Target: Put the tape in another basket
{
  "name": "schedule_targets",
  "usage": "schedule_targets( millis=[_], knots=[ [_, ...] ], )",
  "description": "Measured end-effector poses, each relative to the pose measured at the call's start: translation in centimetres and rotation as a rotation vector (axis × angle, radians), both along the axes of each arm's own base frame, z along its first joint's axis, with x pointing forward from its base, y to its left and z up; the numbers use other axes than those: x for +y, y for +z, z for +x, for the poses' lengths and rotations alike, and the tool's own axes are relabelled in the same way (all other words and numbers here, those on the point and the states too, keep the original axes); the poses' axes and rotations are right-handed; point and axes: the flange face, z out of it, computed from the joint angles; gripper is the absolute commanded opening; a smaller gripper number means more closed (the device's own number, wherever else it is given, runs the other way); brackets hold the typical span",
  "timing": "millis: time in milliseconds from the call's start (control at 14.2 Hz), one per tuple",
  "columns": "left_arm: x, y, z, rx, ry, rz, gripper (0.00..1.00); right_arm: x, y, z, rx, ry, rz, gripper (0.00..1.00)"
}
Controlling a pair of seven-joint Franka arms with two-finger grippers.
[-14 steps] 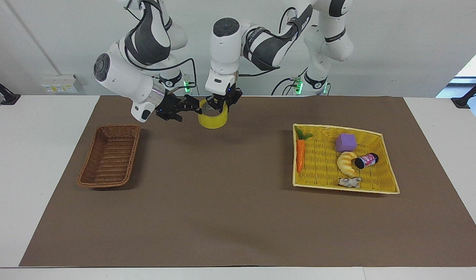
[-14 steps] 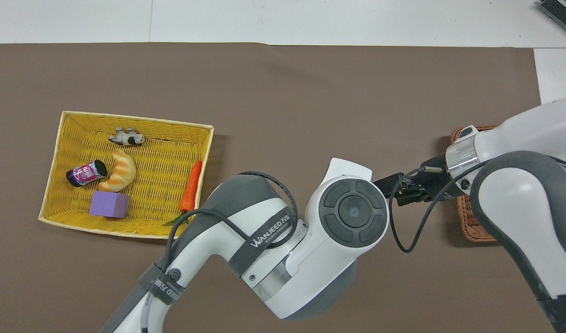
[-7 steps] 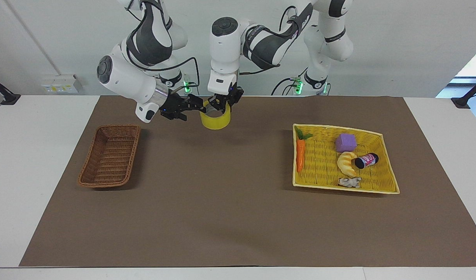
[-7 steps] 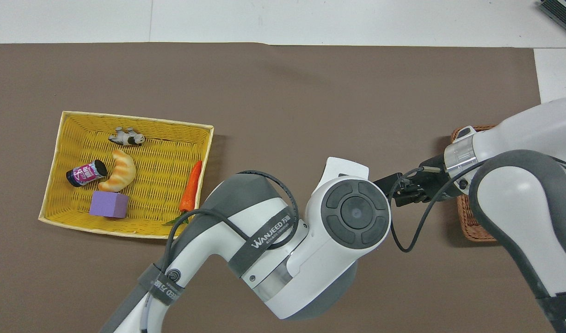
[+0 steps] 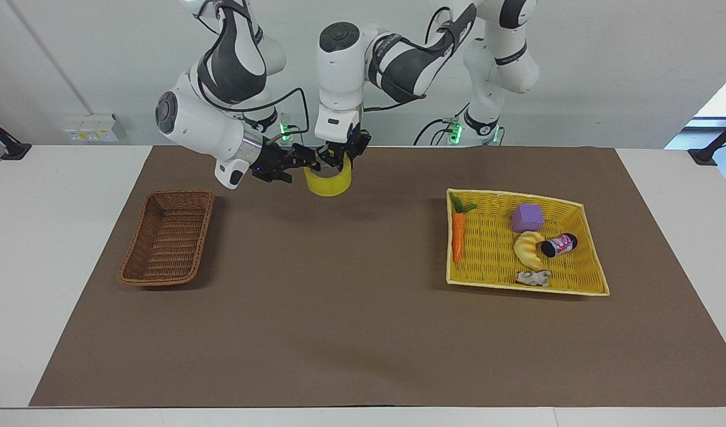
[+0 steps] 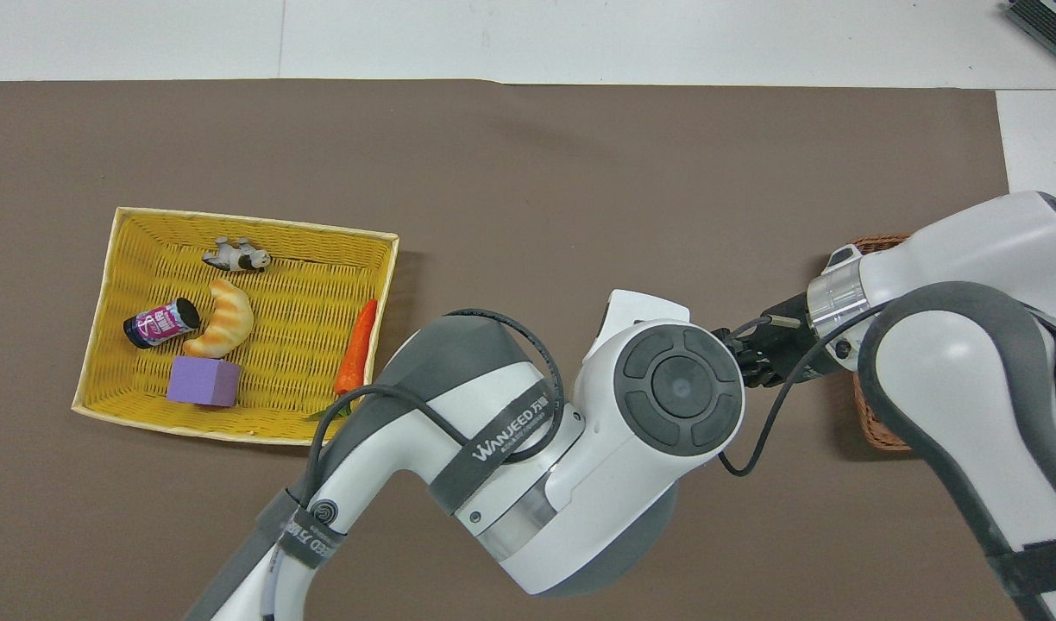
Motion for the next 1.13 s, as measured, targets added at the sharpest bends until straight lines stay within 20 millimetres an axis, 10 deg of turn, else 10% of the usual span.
schedule_targets(
  millis=[141,283,495,848,919,989,1131],
  knots=[
    [-0.2,0.0,0.3,-0.003,0.004,0.006,0.00,-0.2,-0.2,0.1,0.006,-0.012,0.009,1.00],
    [-0.3,0.0,0.5,-0.003,0.011,0.009,0.00,-0.5,-0.8,0.4,0.021,-0.026,0.017,0.49],
    [-0.4,0.1,0.6,-0.005,0.014,0.006,0.00,-0.5,-1.3,0.6,0.045,-0.039,0.041,0.00],
    [-0.6,0.8,0.8,-0.017,0.013,-0.007,0.00,-0.6,-0.9,0.8,0.087,-0.084,0.039,0.00],
    [-0.6,0.9,0.8,-0.018,0.014,-0.008,0.06,-0.6,-0.8,0.8,0.089,-0.086,0.039,0.00],
    [-0.6,1.0,0.8,-0.019,0.014,-0.009,0.86,-0.7,-0.8,0.8,0.091,-0.088,0.039,0.00],
    [-0.5,1.4,1.1,-0.028,0.019,-0.019,1.00,-0.8,-0.9,0.8,0.099,-0.097,0.035,0.00]
  ],
)
